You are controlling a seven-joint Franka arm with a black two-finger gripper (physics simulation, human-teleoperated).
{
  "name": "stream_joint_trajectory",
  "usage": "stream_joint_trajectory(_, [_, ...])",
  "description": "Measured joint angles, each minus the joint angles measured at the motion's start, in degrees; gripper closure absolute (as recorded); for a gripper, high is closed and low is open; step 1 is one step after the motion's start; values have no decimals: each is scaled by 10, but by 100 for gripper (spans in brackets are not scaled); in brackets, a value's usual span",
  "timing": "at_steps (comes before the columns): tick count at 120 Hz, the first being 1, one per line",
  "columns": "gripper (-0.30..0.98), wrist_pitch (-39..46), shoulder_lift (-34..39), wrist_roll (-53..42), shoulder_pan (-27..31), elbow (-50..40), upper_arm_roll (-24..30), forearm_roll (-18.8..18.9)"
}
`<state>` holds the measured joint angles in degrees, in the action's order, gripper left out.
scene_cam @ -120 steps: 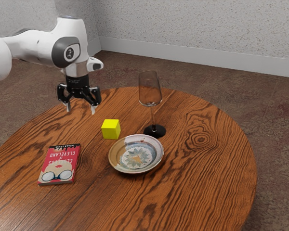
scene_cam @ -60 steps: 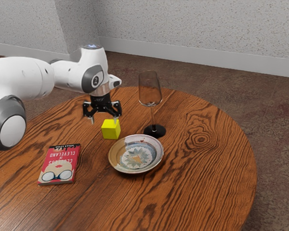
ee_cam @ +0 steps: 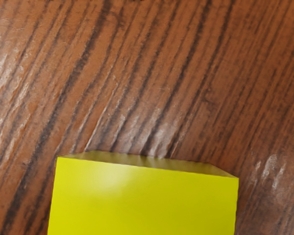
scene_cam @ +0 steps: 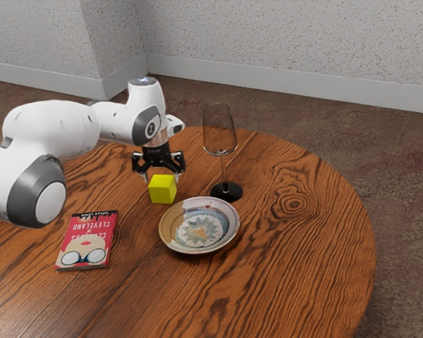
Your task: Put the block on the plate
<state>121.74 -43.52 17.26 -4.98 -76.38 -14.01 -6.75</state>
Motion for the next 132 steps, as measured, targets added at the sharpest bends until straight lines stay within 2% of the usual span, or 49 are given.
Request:
stream_joint_trajectory(60, [0, 22, -34, -38, 18, 11, 14, -15])
stream_joint_trajectory(87, [22, 26, -32, -48, 18, 10, 14, -20])
stream_joint_trajectory(104, [27, 27, -29, -51, 18, 10, 14, -22])
stream_joint_trajectory(116, [28, 25, -1, -52, 17, -6, 14, -21])
stream_joint_trajectory(132, [27, 21, 94, -42, -5, -97, 16, -21])
